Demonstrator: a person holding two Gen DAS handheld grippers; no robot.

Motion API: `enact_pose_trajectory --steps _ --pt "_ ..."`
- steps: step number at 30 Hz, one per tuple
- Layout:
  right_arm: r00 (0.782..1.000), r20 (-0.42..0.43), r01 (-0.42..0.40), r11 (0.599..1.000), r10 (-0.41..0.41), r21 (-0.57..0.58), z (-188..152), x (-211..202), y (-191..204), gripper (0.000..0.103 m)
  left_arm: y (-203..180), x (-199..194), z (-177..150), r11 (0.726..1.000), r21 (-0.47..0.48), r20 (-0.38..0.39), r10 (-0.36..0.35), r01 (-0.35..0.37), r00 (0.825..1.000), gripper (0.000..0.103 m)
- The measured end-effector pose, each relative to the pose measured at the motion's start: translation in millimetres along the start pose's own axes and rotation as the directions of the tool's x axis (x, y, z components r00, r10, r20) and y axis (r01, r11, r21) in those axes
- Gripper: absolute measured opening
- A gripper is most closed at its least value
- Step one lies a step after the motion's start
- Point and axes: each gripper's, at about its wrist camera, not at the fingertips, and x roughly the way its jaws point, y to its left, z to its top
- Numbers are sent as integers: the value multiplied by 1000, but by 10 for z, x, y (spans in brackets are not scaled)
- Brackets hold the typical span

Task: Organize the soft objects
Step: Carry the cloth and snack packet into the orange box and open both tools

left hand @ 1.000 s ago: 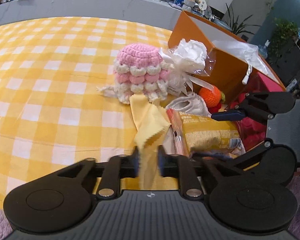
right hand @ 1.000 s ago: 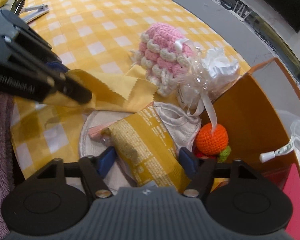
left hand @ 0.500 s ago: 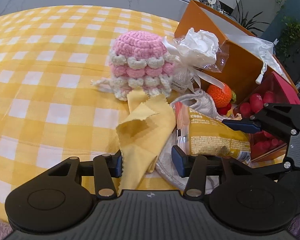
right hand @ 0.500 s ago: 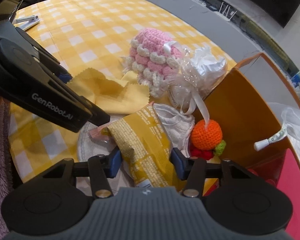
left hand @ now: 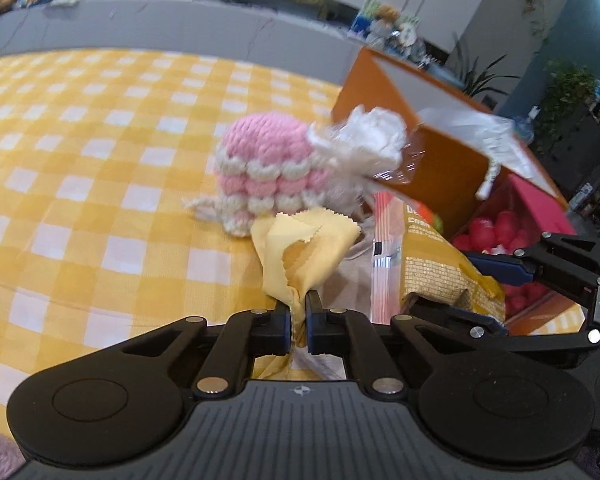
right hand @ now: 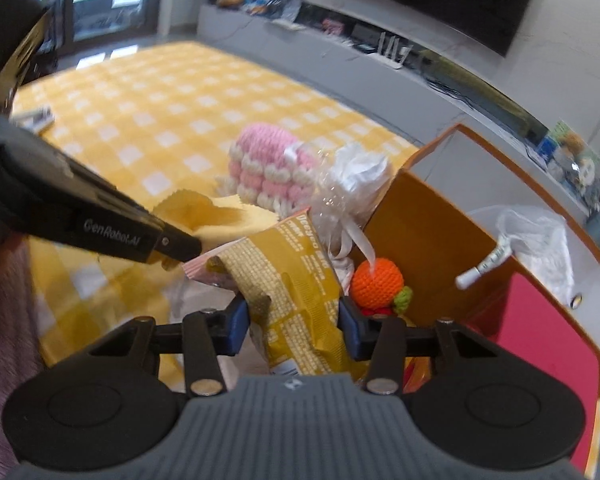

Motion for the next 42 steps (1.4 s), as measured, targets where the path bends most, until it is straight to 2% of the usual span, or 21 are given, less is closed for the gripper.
enact_pose_trajectory --steps 3,6,13,21,27,36,42 --pt "1000 22 -10 995 7 104 -32 -132 -41 46 -71 -124 -23 999 32 36 9 -10 999 7" --pt "999 40 -16 980 9 200 -94 -260 -78 46 -101 -235 -38 1000 25 56 -1 0 998 7" --pt "993 117 -14 945 -26 328 -230 -702 -136 47 -273 -579 -46 999 33 113 -43 39 993 7" --pt "971 226 -12 922 -82 387 -329 -1231 -246 47 -677 -1048 86 993 98 231 -93 72 969 7" --pt "951 284 -21 894 -120 447 -447 -1523 -420 47 -932 -1225 172 985 131 274 -144 111 951 7" --pt "938 301 7 877 -173 480 -492 -1684 -772 47 -1294 -1170 409 968 194 288 -213 161 934 7" --pt "929 307 34 875 -206 483 -414 -1749 -1116 47 -1464 -988 662 956 207 281 -260 206 924 7"
